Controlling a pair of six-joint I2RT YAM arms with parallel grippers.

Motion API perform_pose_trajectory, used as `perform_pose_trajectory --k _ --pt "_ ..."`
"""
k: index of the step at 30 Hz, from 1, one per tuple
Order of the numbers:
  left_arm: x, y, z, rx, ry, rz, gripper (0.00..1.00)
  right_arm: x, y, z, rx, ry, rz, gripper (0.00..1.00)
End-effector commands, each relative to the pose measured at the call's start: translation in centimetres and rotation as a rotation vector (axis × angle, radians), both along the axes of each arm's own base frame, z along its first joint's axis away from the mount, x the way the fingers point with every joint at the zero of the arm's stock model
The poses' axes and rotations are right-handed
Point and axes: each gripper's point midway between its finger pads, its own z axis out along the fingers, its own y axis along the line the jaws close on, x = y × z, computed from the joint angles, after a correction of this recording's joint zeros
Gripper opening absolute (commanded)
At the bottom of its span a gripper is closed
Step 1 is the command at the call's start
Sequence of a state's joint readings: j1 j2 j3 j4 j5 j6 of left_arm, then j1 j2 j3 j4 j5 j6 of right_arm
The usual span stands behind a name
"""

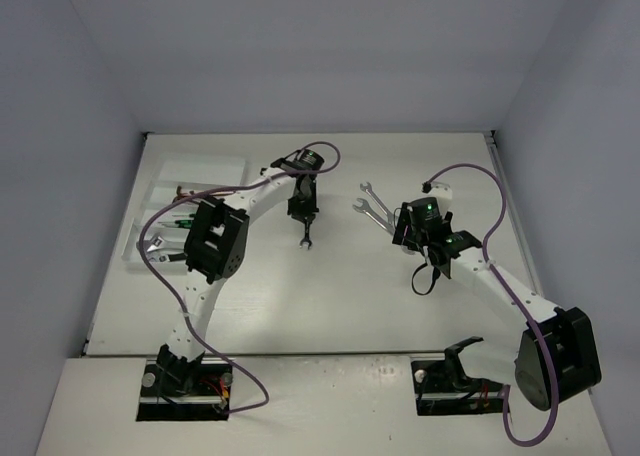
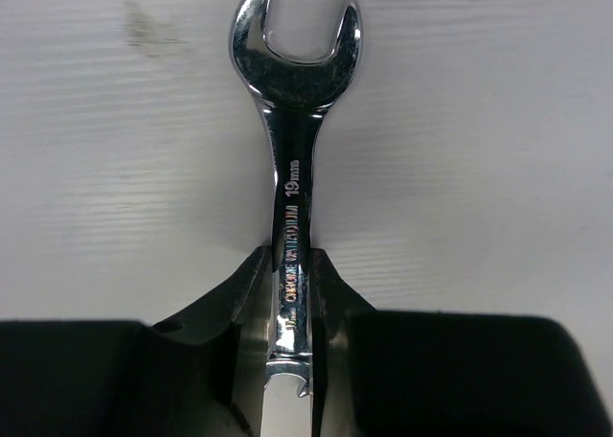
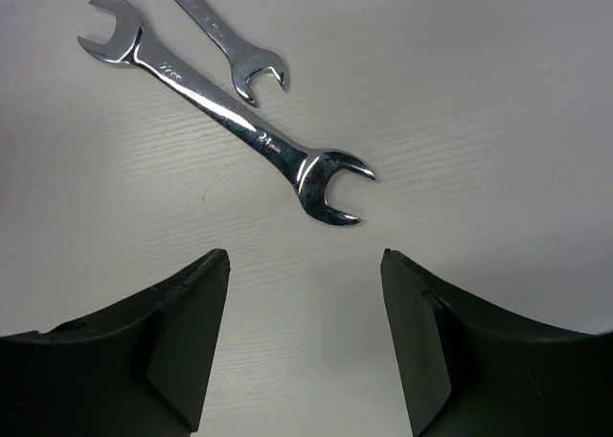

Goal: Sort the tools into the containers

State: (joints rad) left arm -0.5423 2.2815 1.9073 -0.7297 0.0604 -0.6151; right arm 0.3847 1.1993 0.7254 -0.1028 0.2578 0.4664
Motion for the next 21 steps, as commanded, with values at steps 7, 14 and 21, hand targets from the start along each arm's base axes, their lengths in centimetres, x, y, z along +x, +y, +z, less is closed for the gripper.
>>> perform_pose_trajectory --k 7,14,21 --pt "2.6 3.8 9.6 -0.134 -0.172 0.063 0.00 1.0 -0.1 0.9 -0.010 -0.024 -0.007 0.62" --pt "4.5 6.5 11.3 -0.180 -0.224 0.145 0.00 0.8 -0.2 1.0 -0.006 -0.030 -0.007 0.62" --pt "6.5 10.2 13.7 -0.230 -0.305 0.287 0.00 0.9 0.0 1.2 0.000 -0.032 -0.003 0.62"
